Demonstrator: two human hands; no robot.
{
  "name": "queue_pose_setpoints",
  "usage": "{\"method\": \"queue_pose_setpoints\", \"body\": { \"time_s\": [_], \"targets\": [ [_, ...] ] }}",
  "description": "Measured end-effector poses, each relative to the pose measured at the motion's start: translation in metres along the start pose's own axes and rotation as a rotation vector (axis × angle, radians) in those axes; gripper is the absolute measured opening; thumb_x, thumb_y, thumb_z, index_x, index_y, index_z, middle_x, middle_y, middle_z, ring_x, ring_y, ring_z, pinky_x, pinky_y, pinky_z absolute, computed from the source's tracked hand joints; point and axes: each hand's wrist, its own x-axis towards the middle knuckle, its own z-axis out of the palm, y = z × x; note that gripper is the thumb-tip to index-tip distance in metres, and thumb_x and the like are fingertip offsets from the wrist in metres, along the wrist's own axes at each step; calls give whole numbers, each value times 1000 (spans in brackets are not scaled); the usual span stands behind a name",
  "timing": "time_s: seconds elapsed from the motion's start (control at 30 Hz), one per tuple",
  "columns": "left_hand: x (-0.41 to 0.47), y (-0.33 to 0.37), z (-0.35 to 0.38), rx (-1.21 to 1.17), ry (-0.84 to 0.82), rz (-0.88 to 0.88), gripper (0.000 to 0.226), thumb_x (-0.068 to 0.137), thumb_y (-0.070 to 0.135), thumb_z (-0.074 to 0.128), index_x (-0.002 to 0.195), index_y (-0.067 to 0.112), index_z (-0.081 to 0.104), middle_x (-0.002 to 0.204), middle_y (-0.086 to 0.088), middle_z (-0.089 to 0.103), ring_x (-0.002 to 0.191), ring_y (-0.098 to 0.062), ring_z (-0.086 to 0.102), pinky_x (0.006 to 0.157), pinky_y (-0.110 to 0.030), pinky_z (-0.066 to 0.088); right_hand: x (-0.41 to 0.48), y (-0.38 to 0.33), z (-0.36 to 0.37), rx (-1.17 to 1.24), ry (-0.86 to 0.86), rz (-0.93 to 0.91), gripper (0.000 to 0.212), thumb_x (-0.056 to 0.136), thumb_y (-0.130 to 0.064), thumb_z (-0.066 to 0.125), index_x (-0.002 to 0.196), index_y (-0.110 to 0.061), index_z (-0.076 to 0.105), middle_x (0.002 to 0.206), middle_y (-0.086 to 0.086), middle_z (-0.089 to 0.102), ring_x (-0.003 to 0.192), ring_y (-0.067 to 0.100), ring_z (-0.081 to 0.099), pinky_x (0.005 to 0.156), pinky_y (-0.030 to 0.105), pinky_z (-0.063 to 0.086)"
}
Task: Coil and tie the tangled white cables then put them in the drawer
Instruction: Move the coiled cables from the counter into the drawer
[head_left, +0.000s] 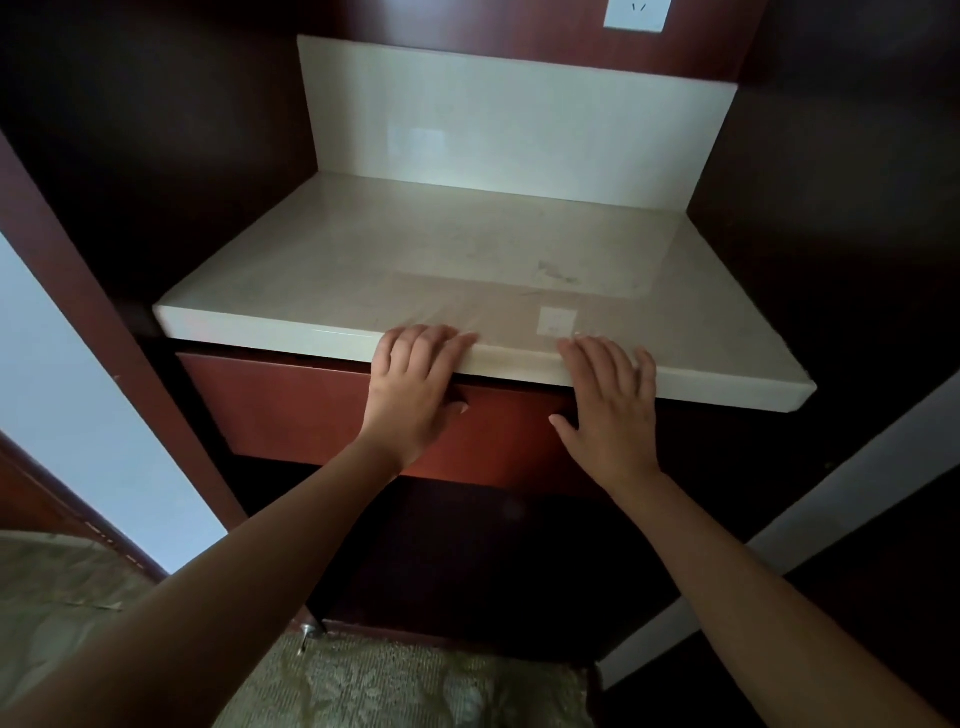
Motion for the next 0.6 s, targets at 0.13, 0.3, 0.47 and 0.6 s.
{"method": "queue_pose_setpoints", "body": {
  "time_s": [0.13, 0.3, 0.47, 0.6],
  "targets": [
    [6, -1, 4, 41, -9, -9, 93, 56, 44, 87, 136, 23, 44, 124, -6, 49, 117, -29, 41, 106, -45, 25, 1, 0, 4, -10, 24, 4, 87, 69, -38, 81, 143, -16, 41, 142, 5, 46, 133, 27, 42, 116, 51, 20],
    [7, 3, 6, 82, -33, -42, 95, 54, 45, 87, 135, 25, 43, 123, -4, 45, 116, -29, 41, 105, -44, 24, 3, -3, 3, -20, 28, 25, 84, 69, -37, 81, 140, -16, 42, 139, 5, 47, 130, 27, 44, 114, 52, 25],
    [10, 8, 0, 97, -88, -79, 90, 55, 42, 85, 133, 24, 45, 123, -7, 48, 117, -30, 39, 106, -44, 23, 4, -6, -1, -14, -21, 50, 80, 69, -36, 80, 138, -17, 43, 139, 5, 47, 131, 27, 42, 114, 52, 24],
    [10, 17, -4, 75, -128, -147, 80, 59, 29, 76, 133, 20, 47, 124, -9, 51, 118, -32, 38, 109, -46, 23, 3, -7, -8, -6, -62, 49, 85, 67, -35, 80, 140, -17, 42, 141, 5, 45, 133, 28, 41, 115, 54, 22]
  ]
}}
